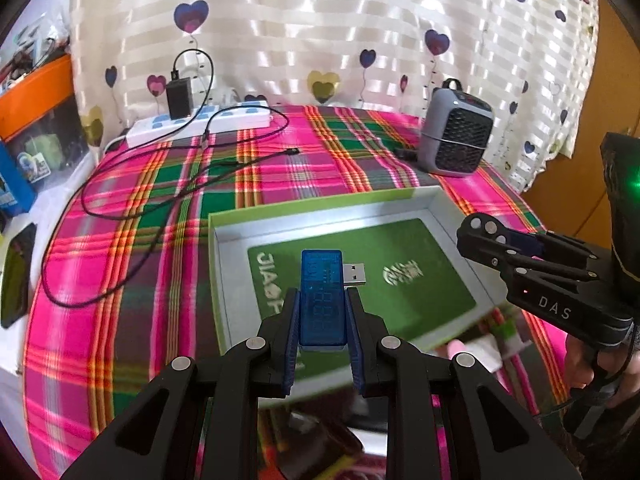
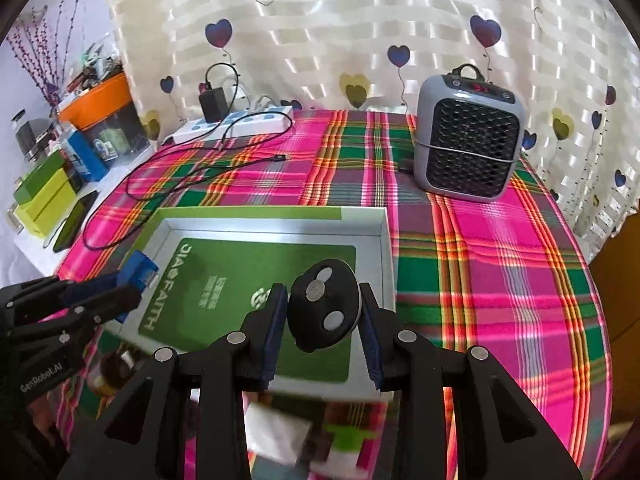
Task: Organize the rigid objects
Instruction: 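Carry both held items over the green box and open both tools inside it, then withdraw both open tools from the box back toward the remaining items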
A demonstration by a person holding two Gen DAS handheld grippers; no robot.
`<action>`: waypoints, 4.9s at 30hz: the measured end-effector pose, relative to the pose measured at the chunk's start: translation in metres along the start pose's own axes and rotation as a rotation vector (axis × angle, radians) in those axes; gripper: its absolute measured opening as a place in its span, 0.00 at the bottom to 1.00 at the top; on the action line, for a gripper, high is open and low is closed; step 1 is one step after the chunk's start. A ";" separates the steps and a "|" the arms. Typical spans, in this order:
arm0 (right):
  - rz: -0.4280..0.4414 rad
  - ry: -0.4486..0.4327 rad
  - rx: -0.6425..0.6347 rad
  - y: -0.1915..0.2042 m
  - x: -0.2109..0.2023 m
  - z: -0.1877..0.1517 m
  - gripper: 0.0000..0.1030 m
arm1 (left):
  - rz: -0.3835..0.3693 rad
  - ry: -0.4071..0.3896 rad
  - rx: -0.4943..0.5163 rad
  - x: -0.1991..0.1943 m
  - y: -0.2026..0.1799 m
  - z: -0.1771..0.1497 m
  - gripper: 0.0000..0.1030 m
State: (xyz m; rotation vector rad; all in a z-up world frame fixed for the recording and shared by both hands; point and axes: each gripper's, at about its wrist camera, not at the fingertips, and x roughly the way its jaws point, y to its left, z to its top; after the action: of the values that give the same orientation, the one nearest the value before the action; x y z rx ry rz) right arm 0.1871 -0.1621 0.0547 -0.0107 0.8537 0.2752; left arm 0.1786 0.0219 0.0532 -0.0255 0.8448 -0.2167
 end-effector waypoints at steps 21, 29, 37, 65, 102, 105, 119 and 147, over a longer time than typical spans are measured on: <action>0.001 0.080 -0.023 -0.005 0.057 0.023 0.35 | 0.033 0.061 -0.008 0.046 0.018 0.016 0.20; -0.005 0.100 -0.045 -0.003 0.064 0.026 0.35 | 0.032 0.081 -0.005 0.052 0.019 0.014 0.20; -0.017 0.126 -0.057 -0.003 0.071 0.026 0.35 | 0.034 0.102 -0.009 0.058 0.020 0.012 0.20; -0.025 0.057 -0.040 -0.002 0.054 0.028 0.51 | 0.003 0.069 -0.046 0.043 0.026 0.013 0.27; -0.028 -0.077 0.064 0.012 -0.067 -0.090 0.51 | -0.103 -0.064 -0.141 -0.078 0.039 -0.093 0.30; -0.014 -0.063 0.063 0.013 -0.068 -0.100 0.51 | -0.125 -0.051 -0.136 -0.079 0.033 -0.100 0.30; 0.085 -0.014 0.108 0.009 -0.067 -0.122 0.51 | -0.108 0.042 -0.122 -0.061 -0.011 -0.119 0.30; 0.126 0.006 0.078 0.015 -0.064 -0.129 0.51 | -0.009 0.070 -0.189 -0.057 0.001 -0.130 0.30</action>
State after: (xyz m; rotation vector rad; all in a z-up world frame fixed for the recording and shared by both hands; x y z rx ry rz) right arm 0.0473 -0.1779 0.0186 0.1152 0.8716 0.3599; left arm 0.0455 0.0428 0.0090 -0.1998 0.9330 -0.1466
